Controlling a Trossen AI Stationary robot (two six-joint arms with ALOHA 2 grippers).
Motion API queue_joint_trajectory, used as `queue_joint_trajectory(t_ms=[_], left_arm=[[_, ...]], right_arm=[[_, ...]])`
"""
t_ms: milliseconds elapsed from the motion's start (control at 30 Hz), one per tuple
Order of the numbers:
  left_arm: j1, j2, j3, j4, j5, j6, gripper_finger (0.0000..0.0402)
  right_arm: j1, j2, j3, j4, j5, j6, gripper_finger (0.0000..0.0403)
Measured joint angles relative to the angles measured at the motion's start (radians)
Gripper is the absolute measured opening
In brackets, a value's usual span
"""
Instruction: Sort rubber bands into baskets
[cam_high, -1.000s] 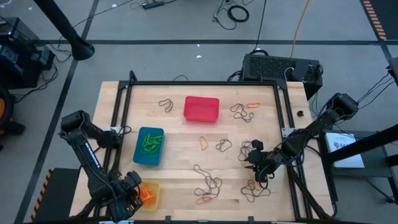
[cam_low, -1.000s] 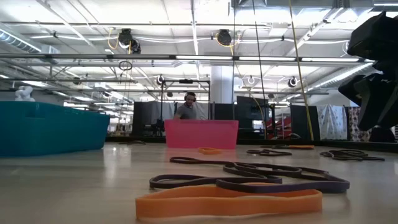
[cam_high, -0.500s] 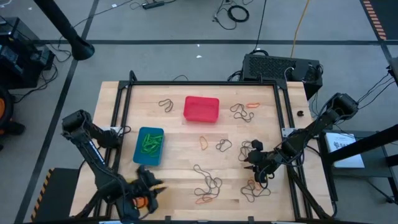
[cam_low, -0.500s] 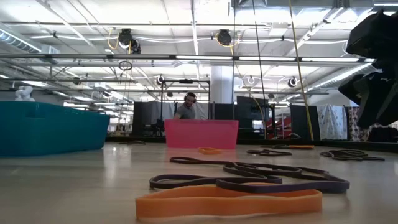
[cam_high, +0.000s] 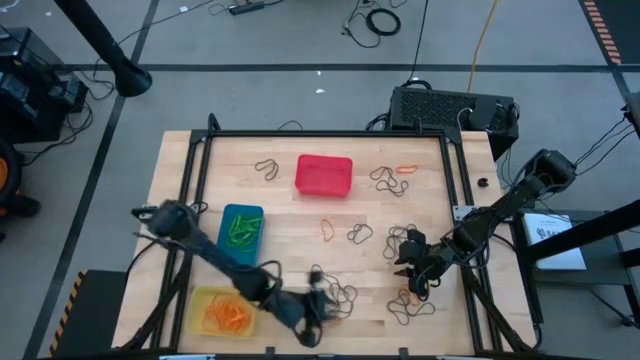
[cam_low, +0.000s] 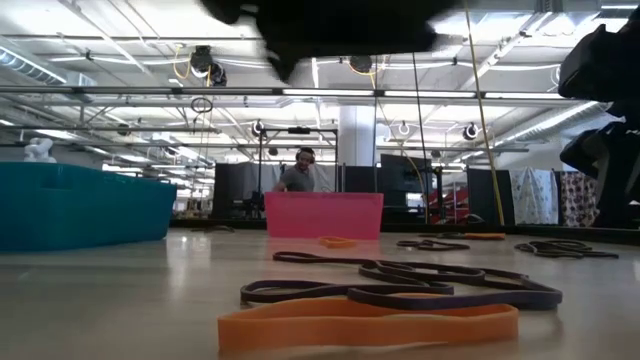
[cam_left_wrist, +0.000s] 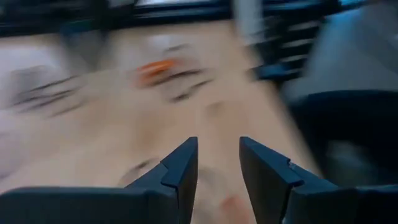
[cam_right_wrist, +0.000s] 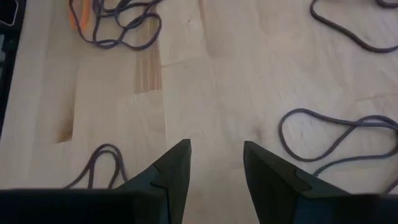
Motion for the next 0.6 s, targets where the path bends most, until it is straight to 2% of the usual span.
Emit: queue_joint_trajectory(t_ms=[100, 167, 267, 400, 600], left_arm=[[0.034, 0.084, 0.0, 0.19, 0.181, 0.037, 0.0125], [0.044, 0.118, 0.0, 0.251, 0.218, 0.036, 0.0125], [0.046, 0.153, 0.025, 0.227, 0.227, -0.019, 0.0125], [0.023, 0.16, 0.106, 0.064, 0.257, -0.103, 0.0125], [-0.021, 0.148, 0.298, -0.417, 0.16, -0.267, 0.0125]], right_arm=[[0.003, 0.0, 0.0, 0.014, 0.001, 0.006, 0.0141], [0.011, 0.0, 0.0, 0.046, 0.001, -0.002, 0.0141], [0.027, 0.0, 0.0, 0.111, 0.001, -0.023, 0.0141], [0.052, 0.0, 0.0, 0.165, 0.0, -0.053, 0.0141], [0.06, 0.0, 0.0, 0.178, 0.004, -0.067, 0.0141]])
